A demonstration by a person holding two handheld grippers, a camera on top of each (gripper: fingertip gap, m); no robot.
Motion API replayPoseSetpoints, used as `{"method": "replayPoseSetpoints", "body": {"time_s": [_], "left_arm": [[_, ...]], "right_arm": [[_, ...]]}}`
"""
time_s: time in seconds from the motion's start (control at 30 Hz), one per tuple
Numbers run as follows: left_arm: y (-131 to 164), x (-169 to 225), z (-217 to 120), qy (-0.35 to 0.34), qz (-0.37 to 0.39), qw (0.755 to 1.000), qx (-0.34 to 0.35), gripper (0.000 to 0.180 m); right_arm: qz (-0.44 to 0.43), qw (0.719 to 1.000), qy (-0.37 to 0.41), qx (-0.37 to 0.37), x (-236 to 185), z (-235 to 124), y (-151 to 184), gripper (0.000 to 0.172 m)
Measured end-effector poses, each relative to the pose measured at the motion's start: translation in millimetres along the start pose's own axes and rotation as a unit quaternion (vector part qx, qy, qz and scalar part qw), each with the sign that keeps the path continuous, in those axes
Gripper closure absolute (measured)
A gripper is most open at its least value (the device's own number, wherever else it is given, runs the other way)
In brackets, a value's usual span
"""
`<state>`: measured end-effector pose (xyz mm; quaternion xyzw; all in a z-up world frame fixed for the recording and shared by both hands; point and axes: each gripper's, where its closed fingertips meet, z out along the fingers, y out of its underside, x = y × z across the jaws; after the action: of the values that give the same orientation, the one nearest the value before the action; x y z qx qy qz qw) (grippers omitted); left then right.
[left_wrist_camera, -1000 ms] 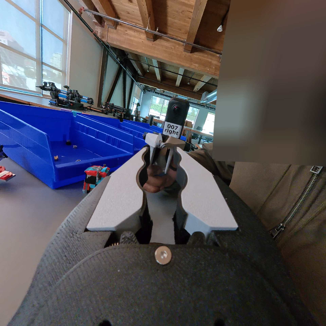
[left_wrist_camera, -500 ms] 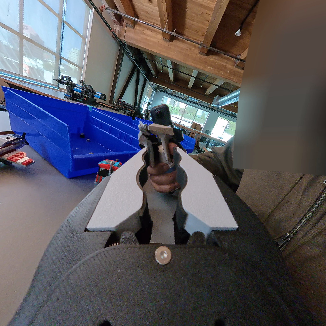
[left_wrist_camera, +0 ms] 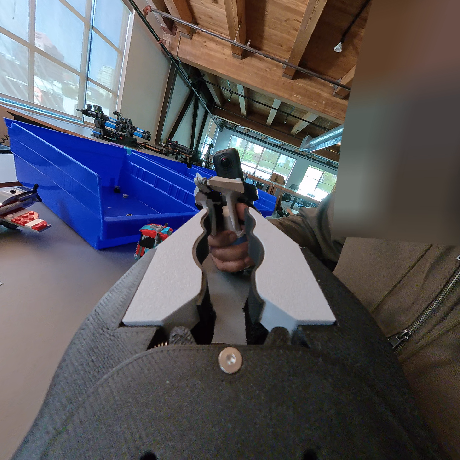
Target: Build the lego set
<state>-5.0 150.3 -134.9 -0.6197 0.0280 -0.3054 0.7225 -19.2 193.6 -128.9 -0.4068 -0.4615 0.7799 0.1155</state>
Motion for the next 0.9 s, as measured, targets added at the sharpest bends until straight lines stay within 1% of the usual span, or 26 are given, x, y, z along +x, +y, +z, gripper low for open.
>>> {"method": "replayPoseSetpoints", "body": {"time_s": [0.43, 0.63, 0.77, 0.9], "left_arm": [[0, 0, 0, 0.0, -0.001, 1.0, 0.0, 0.154], [0, 0, 0, 0.0, -0.001, 1.0, 0.0, 0.155], [0, 0, 0, 0.001, 0.0, 1.0, 0.0, 0.155], [0, 1, 0, 0.001, 0.003, 1.0, -0.001, 0.154]], "right_arm": [[-0.012, 1.0, 0.0, -0.007, -1, 1, 2, 0.165], [-0.035, 0.999, -0.001, -0.017, -4, 2, 6, 0.164], [-0.075, 0.996, -0.006, -0.038, -9, 4, 13, 0.165], [-0.171, 0.982, -0.014, -0.073, -20, 7, 26, 0.165]]}}
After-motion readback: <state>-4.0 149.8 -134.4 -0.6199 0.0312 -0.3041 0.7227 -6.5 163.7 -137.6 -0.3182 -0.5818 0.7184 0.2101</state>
